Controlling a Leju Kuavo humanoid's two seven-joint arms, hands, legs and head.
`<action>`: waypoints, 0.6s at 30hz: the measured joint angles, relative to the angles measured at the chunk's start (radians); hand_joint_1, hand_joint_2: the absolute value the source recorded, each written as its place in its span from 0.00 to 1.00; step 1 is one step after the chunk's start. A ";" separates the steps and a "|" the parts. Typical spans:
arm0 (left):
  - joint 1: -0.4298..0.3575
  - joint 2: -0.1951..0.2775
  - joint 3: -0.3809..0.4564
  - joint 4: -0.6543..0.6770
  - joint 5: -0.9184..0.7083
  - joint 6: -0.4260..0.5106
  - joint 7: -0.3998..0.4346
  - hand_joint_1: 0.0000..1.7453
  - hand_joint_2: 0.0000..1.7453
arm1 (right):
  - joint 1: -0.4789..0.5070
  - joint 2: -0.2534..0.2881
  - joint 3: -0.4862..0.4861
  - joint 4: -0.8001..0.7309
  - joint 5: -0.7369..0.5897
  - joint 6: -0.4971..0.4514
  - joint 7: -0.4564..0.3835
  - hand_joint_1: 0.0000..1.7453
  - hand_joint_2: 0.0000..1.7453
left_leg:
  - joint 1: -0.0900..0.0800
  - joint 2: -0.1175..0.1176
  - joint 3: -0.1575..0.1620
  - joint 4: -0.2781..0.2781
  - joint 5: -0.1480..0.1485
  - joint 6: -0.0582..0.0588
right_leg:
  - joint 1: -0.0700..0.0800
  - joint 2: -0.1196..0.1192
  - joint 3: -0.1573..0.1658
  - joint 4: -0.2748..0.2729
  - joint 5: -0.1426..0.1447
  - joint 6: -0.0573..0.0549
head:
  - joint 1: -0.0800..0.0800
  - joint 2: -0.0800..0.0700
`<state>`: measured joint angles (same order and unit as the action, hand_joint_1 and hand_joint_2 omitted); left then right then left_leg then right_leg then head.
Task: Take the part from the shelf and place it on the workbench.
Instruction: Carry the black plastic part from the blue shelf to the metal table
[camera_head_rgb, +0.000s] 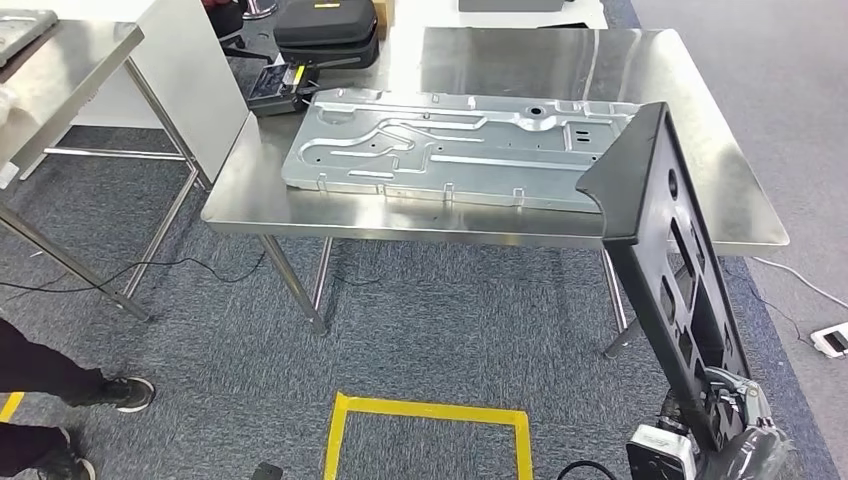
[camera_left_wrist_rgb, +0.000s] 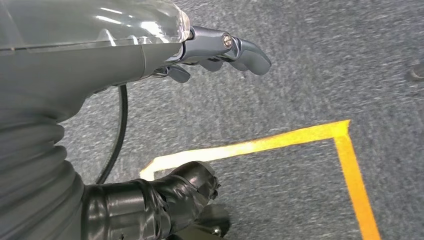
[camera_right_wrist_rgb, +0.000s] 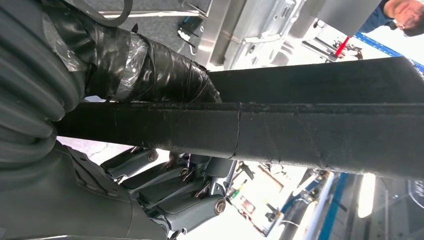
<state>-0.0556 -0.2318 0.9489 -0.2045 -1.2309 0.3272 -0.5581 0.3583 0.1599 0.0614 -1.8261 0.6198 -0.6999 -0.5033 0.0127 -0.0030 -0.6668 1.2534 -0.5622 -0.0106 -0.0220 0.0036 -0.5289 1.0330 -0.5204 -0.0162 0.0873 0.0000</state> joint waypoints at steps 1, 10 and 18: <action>0.000 0.000 0.000 0.000 -0.002 -0.001 0.000 0.00 1.00 | -0.002 -0.001 0.002 -0.001 0.004 0.000 0.000 1.00 1.00 | -0.001 0.000 0.019 -0.069 0.052 0.005 | 0.000 0.001 0.010 0.000 -0.009 0.002 | 0.000 0.000; -0.003 0.003 -0.003 0.000 -0.011 -0.006 -0.002 0.00 1.00 | -0.030 -0.023 0.020 -0.030 0.043 0.000 -0.005 1.00 1.00 | -0.003 0.001 0.107 -0.248 0.100 0.048 | 0.001 -0.002 -0.012 0.088 -0.081 0.043 | 0.000 0.000; -0.004 0.002 -0.004 0.000 -0.018 -0.010 -0.001 0.00 1.00 | -0.048 -0.039 0.027 -0.043 0.073 0.000 -0.014 1.00 1.00 | -0.008 -0.004 0.179 -0.246 0.036 0.040 | 0.005 -0.003 -0.091 0.060 0.055 0.034 | 0.002 0.000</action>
<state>-0.0595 -0.2296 0.9444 -0.2043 -1.2493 0.3170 -0.5595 0.3103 0.1205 0.0885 -1.8692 0.6932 -0.7000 -0.5168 0.0051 -0.0068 -0.4876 1.0069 -0.5262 0.0299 -0.0167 0.0005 -0.6196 1.0935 -0.4659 0.0181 0.0889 -0.0002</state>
